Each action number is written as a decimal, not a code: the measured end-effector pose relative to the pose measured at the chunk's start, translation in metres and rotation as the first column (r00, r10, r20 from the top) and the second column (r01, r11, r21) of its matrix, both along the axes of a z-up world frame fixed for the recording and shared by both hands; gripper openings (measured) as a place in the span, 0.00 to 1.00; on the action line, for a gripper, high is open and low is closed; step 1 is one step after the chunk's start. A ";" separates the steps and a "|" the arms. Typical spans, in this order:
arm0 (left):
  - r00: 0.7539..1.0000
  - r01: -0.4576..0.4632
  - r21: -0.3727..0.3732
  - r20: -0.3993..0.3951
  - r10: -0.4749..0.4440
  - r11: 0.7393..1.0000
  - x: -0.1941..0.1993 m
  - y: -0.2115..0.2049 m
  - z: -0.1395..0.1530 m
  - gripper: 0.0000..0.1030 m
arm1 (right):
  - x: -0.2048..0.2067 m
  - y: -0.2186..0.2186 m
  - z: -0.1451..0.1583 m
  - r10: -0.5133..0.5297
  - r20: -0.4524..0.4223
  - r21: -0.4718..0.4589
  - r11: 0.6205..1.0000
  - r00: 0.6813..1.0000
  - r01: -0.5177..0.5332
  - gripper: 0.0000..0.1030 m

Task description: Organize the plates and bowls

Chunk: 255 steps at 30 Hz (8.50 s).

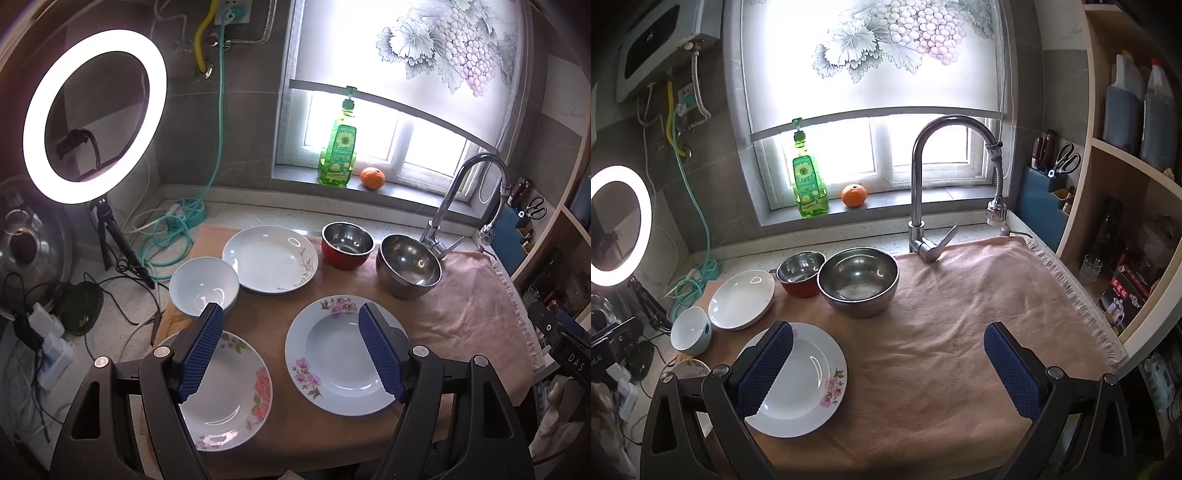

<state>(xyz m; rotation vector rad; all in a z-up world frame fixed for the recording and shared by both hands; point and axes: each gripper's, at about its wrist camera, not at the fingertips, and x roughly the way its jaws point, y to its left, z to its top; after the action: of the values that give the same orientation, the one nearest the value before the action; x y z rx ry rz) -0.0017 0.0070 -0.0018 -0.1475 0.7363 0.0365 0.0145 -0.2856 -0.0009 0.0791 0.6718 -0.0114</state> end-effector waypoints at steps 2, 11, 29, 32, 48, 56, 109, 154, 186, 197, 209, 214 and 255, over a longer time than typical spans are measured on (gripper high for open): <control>1.000 -0.001 0.000 0.000 0.001 1.000 0.000 0.001 0.000 0.73 | 0.001 0.001 0.000 -0.001 -0.001 0.002 1.000 1.000 0.001 0.99; 1.000 -0.001 -0.003 -0.002 0.001 1.000 0.002 0.002 -0.001 0.73 | 0.004 0.002 -0.003 0.004 -0.014 0.000 1.000 1.000 -0.004 0.99; 1.000 -0.007 -0.007 -0.007 0.006 1.000 0.006 0.003 -0.005 0.73 | 0.012 0.009 -0.007 0.008 -0.022 -0.003 1.000 1.000 -0.008 0.99; 1.000 -0.007 -0.009 -0.009 0.007 1.000 0.007 0.004 -0.006 0.74 | 0.013 0.010 -0.008 0.010 -0.024 -0.003 1.000 1.000 -0.010 0.99; 1.000 -0.010 -0.013 -0.012 0.010 1.000 0.011 0.006 -0.006 0.73 | 0.017 0.015 -0.008 0.016 -0.027 -0.004 1.000 1.000 -0.016 0.99; 1.000 -0.011 -0.014 -0.012 0.010 1.000 0.012 0.008 -0.006 0.73 | 0.017 0.016 -0.011 0.019 -0.035 -0.001 1.000 0.999 -0.019 0.99; 0.975 -0.147 -0.105 -0.185 0.126 0.984 0.003 0.066 -0.062 0.72 | 0.056 0.041 -0.093 0.211 -0.252 0.111 0.976 0.945 -0.188 0.92; 0.891 -0.012 -0.267 -0.441 -0.111 0.964 0.109 0.024 -0.159 0.20 | 0.135 0.005 -0.200 0.331 -0.490 0.434 0.895 0.806 -0.104 0.34; 0.870 -0.016 -0.281 -0.477 -0.125 0.960 0.115 0.024 -0.167 0.12 | 0.138 0.018 -0.204 0.392 -0.500 0.497 0.860 0.772 -0.115 0.16; 0.867 -0.019 -0.296 -0.481 -0.132 0.955 0.109 0.024 -0.166 0.12 | 0.136 0.020 -0.203 0.381 -0.510 0.473 0.873 0.771 -0.118 0.17; 0.865 -0.011 -0.304 -0.481 -0.143 0.953 0.098 0.018 -0.162 0.12 | 0.129 0.018 -0.202 0.374 -0.516 0.466 0.877 0.771 -0.114 0.17; 0.864 -0.006 -0.304 -0.481 -0.148 0.953 0.093 0.014 -0.162 0.12 | 0.122 0.015 -0.202 0.372 -0.518 0.464 0.879 0.770 -0.112 0.17; 0.864 -0.012 -0.273 -0.487 -0.127 0.962 0.066 0.001 -0.168 0.12 | 0.094 0.008 -0.202 0.374 -0.525 0.465 0.878 0.764 -0.111 0.17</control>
<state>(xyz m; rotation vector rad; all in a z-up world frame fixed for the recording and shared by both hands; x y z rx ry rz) 0.0640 0.0076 -0.1694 -0.3849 1.2699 -0.0873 0.1088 -0.2776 -0.2033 0.4066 1.3253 0.3845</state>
